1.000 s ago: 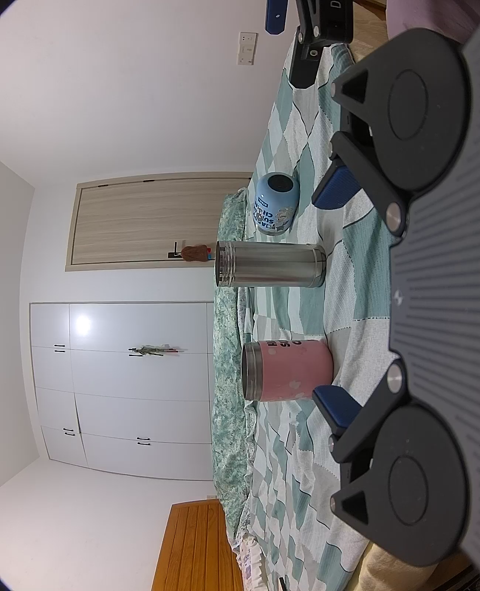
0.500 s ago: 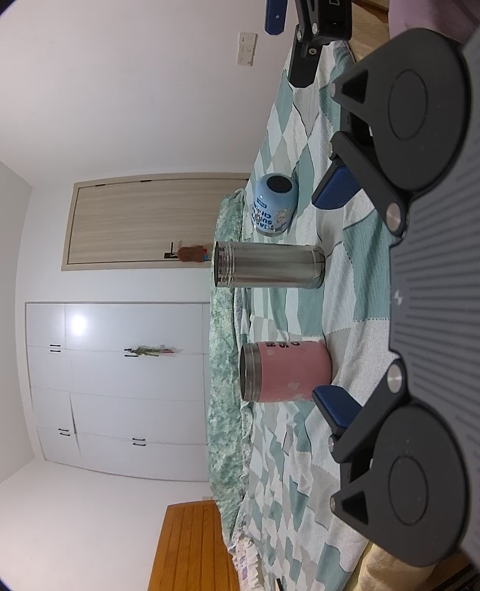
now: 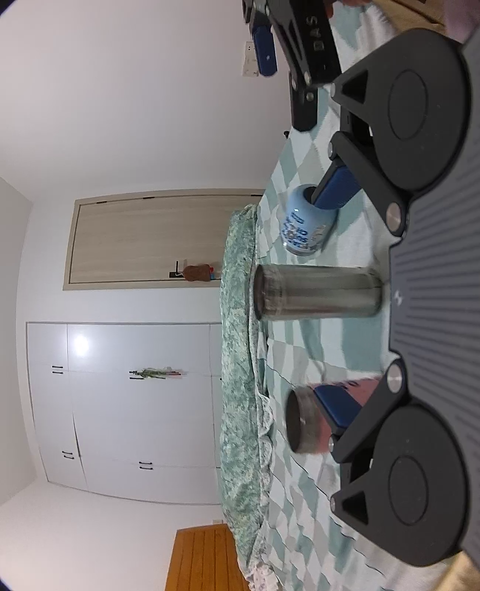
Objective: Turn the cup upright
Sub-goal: 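Reach the right tool to the lying blue cup and close around it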
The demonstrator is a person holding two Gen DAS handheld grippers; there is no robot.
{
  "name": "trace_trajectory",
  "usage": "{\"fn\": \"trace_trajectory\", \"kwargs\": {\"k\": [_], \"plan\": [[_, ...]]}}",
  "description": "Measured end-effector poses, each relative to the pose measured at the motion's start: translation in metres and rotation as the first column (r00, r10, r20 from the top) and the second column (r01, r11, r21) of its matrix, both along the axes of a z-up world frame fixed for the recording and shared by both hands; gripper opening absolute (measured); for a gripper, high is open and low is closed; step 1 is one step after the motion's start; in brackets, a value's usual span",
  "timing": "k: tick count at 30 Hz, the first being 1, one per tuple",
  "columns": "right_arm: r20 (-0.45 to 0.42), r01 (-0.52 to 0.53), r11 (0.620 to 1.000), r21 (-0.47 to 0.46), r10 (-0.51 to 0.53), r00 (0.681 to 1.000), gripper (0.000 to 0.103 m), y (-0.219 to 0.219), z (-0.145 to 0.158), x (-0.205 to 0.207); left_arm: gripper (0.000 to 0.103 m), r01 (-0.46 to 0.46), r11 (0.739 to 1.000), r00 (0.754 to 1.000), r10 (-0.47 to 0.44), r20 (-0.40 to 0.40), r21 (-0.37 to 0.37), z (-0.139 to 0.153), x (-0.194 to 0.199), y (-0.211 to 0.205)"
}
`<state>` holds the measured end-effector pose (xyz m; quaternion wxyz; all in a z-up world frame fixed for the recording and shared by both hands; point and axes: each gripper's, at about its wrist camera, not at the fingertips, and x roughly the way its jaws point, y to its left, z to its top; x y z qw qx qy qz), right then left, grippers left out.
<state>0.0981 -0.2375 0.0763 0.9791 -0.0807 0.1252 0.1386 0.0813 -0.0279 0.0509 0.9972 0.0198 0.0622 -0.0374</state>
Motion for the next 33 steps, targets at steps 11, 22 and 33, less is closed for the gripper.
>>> {"fn": "trace_trajectory", "kwargs": {"k": [11,22,33], "plan": [[-0.204,-0.032,0.998,-0.048,0.022,0.979,0.103,0.003,0.016,0.130,0.103,0.015,0.999,0.999,-0.013,-0.034,0.036,0.020,0.088,-0.017],[-0.375,-0.068,0.992,-0.107,0.023,0.927,0.102,0.033,-0.011,0.253,0.103,0.059,0.998,0.992,-0.055,-0.116,0.029,-0.001,0.150,-0.007],[-0.492,-0.031,0.993,-0.118,-0.032,0.870,0.083,0.041,-0.043,0.292,0.103,0.054,0.998,0.991,-0.049,-0.126,0.042,-0.001,0.147,-0.009]]}}
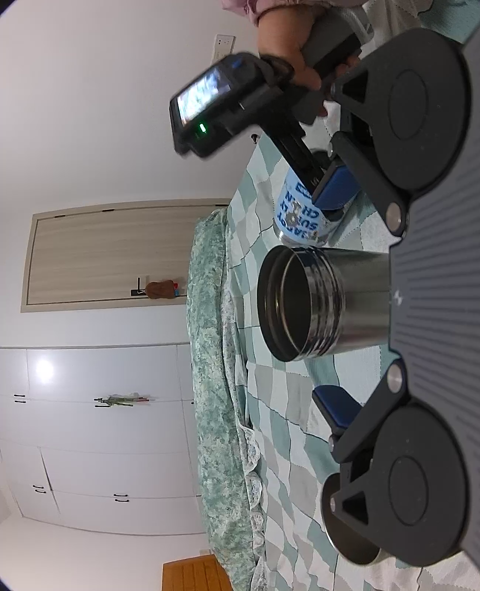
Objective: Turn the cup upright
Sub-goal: 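Lift the blue cup with the right tool and carry it toward the left tool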
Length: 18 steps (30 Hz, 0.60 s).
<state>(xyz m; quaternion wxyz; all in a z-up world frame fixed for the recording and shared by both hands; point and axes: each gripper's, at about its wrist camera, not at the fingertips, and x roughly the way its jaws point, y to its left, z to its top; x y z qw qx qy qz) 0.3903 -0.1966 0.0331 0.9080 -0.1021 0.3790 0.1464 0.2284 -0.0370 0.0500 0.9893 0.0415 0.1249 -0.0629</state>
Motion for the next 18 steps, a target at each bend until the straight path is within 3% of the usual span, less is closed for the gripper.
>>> {"fn": "trace_trajectory", "kwargs": {"k": [6,18], "plan": [[0.046,-0.006,1.000,0.025,0.004,0.999,0.083,-0.020,0.021,-0.058,0.103,0.004,1.000,1.000,-0.004,0.022,-0.010,0.010,-0.021,-0.002],[0.104,-0.022,0.994,0.109,0.011,0.995,0.083,-0.036,0.052,-0.200,0.103,0.002,0.999,1.000,-0.001,0.029,-0.032,0.027,-0.106,-0.001]]}}
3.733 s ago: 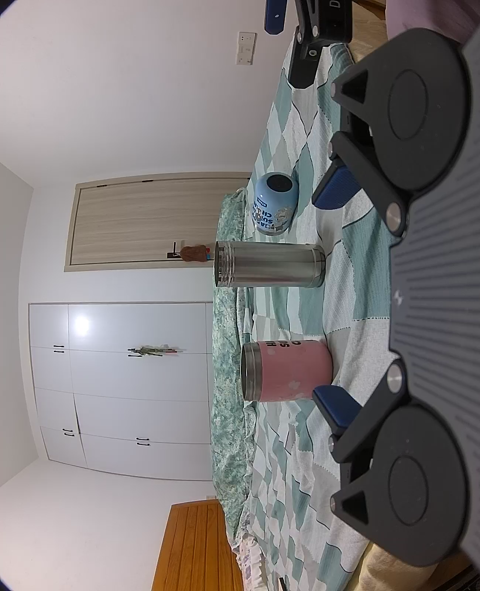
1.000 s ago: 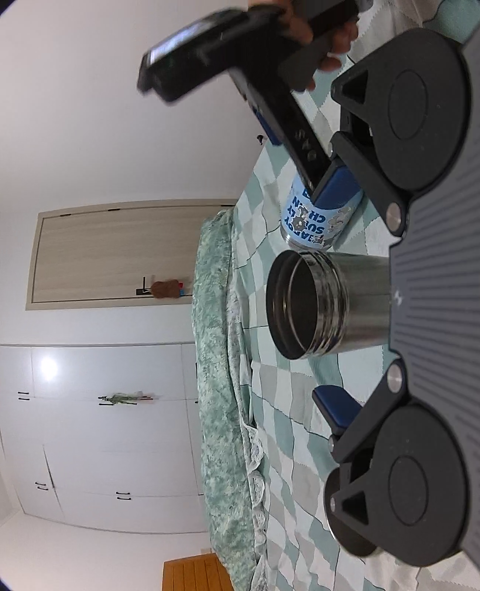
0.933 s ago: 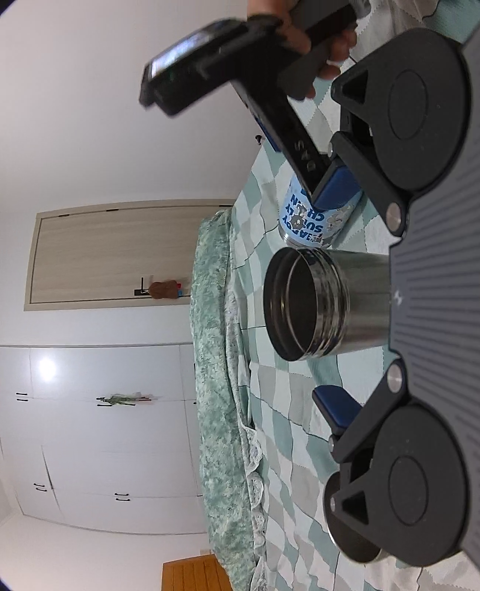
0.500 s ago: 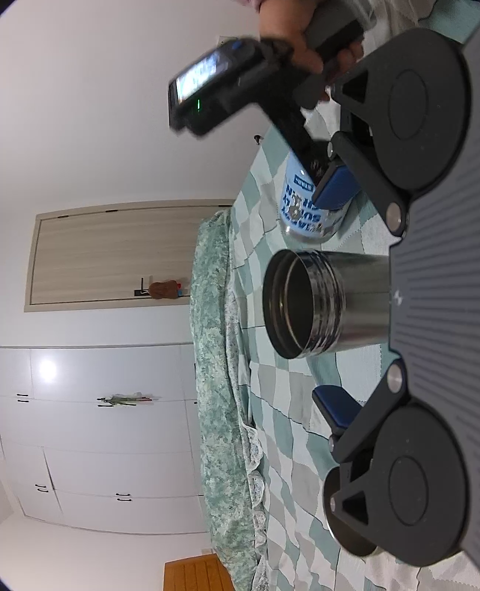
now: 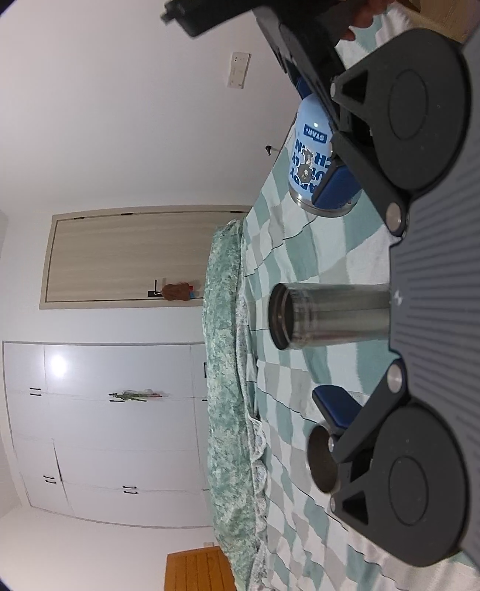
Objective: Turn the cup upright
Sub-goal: 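Lift the blue cup with the right tool and carry it toward the left tool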
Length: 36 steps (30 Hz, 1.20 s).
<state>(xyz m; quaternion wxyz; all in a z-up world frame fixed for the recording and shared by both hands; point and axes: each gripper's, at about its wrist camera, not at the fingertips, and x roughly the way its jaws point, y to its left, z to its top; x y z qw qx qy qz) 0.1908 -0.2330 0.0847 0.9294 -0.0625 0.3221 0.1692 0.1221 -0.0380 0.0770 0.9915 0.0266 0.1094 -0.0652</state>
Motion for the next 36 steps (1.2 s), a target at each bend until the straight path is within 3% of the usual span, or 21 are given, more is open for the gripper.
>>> {"fn": "trace_trajectory", "kwargs": {"k": [9,16,19,20,22,30,36], "plan": [[0.048,0.015,0.999,0.035,-0.017,0.999,0.083,0.026,-0.027,-0.070,0.103,-0.030,1.000,0.997,0.029,-0.067,-0.009,-0.015,-0.040,0.016],[0.092,0.067,0.998,-0.007,-0.066,0.994,0.083,0.052,-0.061,-0.079,0.103,-0.063,0.998,0.992,0.062,-0.110,-0.008,-0.028,-0.056,0.029],[0.117,0.062,0.997,-0.049,-0.056,0.992,0.084,0.060,-0.061,-0.084,0.103,-0.069,0.998,0.990,0.068,-0.126,-0.004,-0.031,-0.059,0.031],[0.111,0.050,0.998,-0.026,-0.047,0.993,0.086,0.057,-0.058,-0.085,0.103,-0.069,0.998,0.990,0.068,-0.127,-0.003,-0.030,-0.060,0.030],[0.101,0.032,0.999,0.038,-0.036,0.994,0.102,0.045,-0.049,-0.089,0.103,-0.066,0.998,0.990,0.065,-0.123,-0.002,-0.028,-0.061,0.028],[0.127,0.013,0.993,0.121,-0.028,0.991,0.103,-0.024,-0.019,-0.094,0.103,-0.029,0.999,0.988,0.032,-0.148,0.023,-0.017,-0.050,-0.003],[0.148,0.049,0.995,0.091,-0.062,0.987,0.103,-0.072,-0.015,-0.075,0.103,0.015,0.999,0.977,-0.006,-0.214,0.036,-0.007,-0.022,-0.046]]}}
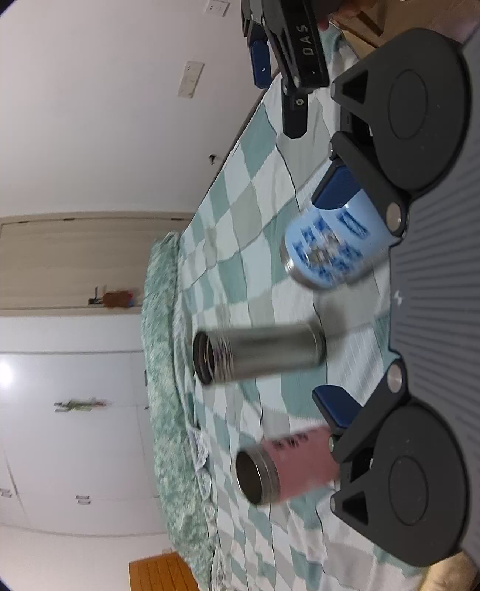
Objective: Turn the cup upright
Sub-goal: 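Lift the blue cup with the right tool and carry it toward the left tool, then grasp the blue cup with the left tool while the right tool releases it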
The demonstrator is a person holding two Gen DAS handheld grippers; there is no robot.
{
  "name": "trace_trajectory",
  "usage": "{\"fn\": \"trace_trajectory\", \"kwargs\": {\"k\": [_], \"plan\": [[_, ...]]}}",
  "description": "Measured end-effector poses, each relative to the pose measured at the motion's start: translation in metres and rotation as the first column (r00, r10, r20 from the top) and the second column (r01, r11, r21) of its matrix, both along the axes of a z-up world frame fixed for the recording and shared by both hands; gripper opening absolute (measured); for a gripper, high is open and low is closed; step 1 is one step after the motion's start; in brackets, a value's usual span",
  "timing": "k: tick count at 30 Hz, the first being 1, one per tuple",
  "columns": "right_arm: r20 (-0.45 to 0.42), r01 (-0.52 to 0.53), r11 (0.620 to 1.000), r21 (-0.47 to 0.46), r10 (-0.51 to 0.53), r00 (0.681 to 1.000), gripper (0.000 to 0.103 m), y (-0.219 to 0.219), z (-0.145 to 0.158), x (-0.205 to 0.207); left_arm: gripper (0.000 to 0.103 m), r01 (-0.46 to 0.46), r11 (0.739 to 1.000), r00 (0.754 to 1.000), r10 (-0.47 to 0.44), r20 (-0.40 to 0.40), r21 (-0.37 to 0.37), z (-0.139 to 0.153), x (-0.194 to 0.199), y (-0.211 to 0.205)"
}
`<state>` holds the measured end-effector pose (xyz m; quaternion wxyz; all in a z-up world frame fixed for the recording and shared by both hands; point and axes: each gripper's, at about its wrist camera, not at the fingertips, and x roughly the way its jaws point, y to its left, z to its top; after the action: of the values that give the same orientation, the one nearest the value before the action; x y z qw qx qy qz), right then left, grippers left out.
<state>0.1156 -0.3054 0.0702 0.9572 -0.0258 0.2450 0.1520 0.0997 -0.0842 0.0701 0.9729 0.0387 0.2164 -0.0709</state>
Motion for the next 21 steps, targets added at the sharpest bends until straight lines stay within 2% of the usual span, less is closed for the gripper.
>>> {"fn": "trace_trajectory", "kwargs": {"k": [3,7,11,15,21], "plan": [[0.007,-0.002,1.000,-0.017,0.002,1.000,0.103,-0.014,-0.003,0.010,0.103,0.012,1.000,0.998,-0.012,-0.055,-0.010,0.006,0.019,-0.017],[0.010,-0.018,0.999,-0.030,0.019,1.000,0.103,-0.026,-0.008,0.026,0.103,0.005,0.999,0.981,-0.011,-0.191,-0.034,0.009,0.053,-0.033],[0.007,-0.053,0.998,-0.047,0.053,0.999,0.103,-0.030,-0.015,0.041,0.103,-0.041,0.998,0.950,0.022,-0.310,-0.054,0.006,0.085,-0.040],[-0.006,-0.096,0.994,-0.057,0.095,0.995,0.103,-0.033,-0.022,0.054,0.103,-0.081,0.997,0.903,0.072,-0.423,-0.003,-0.003,0.114,-0.048],[-0.029,-0.162,0.983,-0.086,0.160,0.987,0.103,-0.032,-0.029,0.067,0.103,-0.115,0.993,0.867,0.103,-0.488,0.005,-0.016,0.130,-0.049]]}}
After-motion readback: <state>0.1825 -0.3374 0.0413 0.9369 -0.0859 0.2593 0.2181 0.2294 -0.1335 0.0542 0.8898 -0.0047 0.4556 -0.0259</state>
